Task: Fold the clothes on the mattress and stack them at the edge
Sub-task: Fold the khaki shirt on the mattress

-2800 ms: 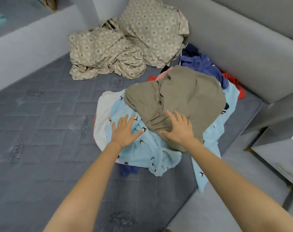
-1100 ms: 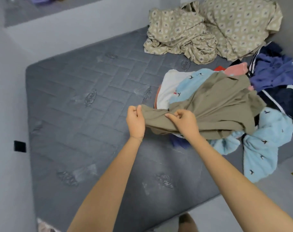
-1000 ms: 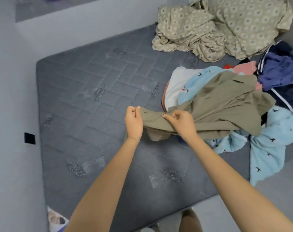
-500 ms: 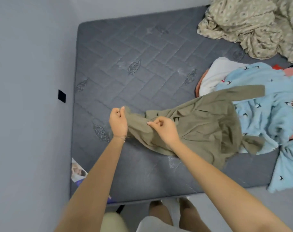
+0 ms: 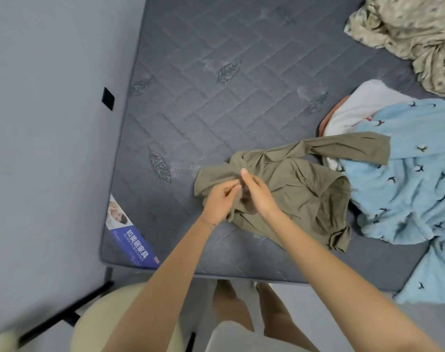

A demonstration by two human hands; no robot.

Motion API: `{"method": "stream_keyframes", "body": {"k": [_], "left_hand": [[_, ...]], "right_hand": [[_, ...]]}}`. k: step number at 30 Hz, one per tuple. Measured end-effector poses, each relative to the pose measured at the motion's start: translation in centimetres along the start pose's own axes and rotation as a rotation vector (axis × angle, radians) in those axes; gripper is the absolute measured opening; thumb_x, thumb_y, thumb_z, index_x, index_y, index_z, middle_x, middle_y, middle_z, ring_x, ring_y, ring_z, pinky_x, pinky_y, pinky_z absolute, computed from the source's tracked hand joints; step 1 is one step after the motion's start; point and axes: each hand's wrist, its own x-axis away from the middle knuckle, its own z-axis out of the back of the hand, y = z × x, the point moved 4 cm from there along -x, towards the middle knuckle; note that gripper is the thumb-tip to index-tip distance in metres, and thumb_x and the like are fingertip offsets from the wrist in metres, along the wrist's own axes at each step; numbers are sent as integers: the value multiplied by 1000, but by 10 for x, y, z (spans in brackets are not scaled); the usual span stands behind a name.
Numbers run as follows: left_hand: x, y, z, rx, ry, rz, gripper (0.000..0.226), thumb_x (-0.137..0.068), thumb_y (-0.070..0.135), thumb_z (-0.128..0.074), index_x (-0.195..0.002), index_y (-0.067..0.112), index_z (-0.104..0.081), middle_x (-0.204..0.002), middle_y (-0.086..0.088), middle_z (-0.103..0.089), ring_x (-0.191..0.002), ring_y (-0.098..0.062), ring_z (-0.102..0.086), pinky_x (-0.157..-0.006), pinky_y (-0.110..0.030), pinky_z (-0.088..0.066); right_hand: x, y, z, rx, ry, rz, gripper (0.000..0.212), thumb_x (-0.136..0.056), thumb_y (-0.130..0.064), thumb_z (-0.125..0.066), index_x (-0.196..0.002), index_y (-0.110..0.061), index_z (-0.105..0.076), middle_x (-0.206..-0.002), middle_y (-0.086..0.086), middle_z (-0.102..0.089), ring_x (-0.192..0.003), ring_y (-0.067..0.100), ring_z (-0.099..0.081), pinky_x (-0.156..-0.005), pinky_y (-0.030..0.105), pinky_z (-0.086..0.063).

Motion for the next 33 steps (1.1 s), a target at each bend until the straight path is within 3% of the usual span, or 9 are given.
{"method": "stream_keyframes", "body": {"k": [6, 11, 15, 18, 21, 23, 27, 29, 33], "left_hand": [[18, 5, -38, -92, -322, -6, 14, -97, 22, -49, -97, 27, -62, -78, -4, -49, -70, -17, -43, -68, -32, -35], [27, 16, -28, -140, -294, 30, 24, -96, 21, -55, -111, 6, -67, -67, -5, -51, -63, -7, -45, -64, -28, -44], [30, 28, 7, -43, 80, 40, 24, -97, 17, -53, -78, 11, -66, -78, -7, -67, -73, -14, -61, -79, -41, -52], [29, 44, 34, -190, 368, -62, 11, -95, 20, -57, -100, 12, -64, -101, -3, -67, -97, -16, -61, -92, -48, -46], [17, 58, 44, -479, 263, -21, 63, -89, 37, -64, -145, 23, -37, -149, 0, -39, -141, -22, -26, -116, -47, -19], [8, 70, 44, -509, 154, -20, 62, -90, 37, -62, -146, 29, -35, -156, 2, -27, -147, -21, -9, -118, -48, -6], [3, 113, 49, -175, 106, -168, 18, -93, -1, -54, -106, 2, -66, -104, -10, -65, -103, -12, -57, -99, -39, -42], [6, 137, 61, -84, 205, -218, 18, -92, -9, -49, -93, 2, -64, -80, -6, -57, -76, -9, -49, -73, -22, -42], [9, 182, 82, -152, 390, -351, 13, -89, -3, -54, -84, 1, -65, -80, -4, -60, -80, -11, -53, -75, -18, -40]], "right_hand": [[-3, -1, 29, -42, -27, -242, 49, -88, -35, -66, -125, -3, -57, -122, 14, -63, -110, 27, -61, -102, 43, -46], [4, -18, 44, -27, 73, -125, 28, -94, -10, -57, -112, 11, -60, -114, 25, -65, -109, 39, -61, -99, 46, -48], [20, -52, 44, 117, 101, 113, 31, -97, -20, -53, -93, 7, -66, -98, 19, -68, -94, 30, -63, -92, 38, -47], [40, -82, 44, 165, 61, 270, 35, -98, -21, -52, -65, -10, -52, -62, -7, -56, -61, 3, -49, -64, 24, -38], [59, -106, 41, 174, -12, 354, 42, -100, -20, -50, -58, -17, -42, -52, -7, -47, -42, -4, -39, -48, 15, -33], [70, -119, 39, 141, -68, 376, 33, -100, -21, -49, -69, -10, -54, -64, 2, -54, -52, -2, -48, -52, 13, -38], [84, -139, 44, 114, -92, 425, 29, -98, -26, -52, -85, -3, -64, -75, 6, -61, -70, 11, -54, -60, 18, -42], [86, -148, 51, 152, -44, 503, 36, -97, -28, -55, -65, -11, -53, -61, -4, -50, -59, 6, -44, -56, 20, -35], [88, -153, 53, 307, 53, 593, 51, -94, -35, -58, -57, -22, -27, -54, -8, -24, -51, 7, -25, -54, 29, -22]]}}
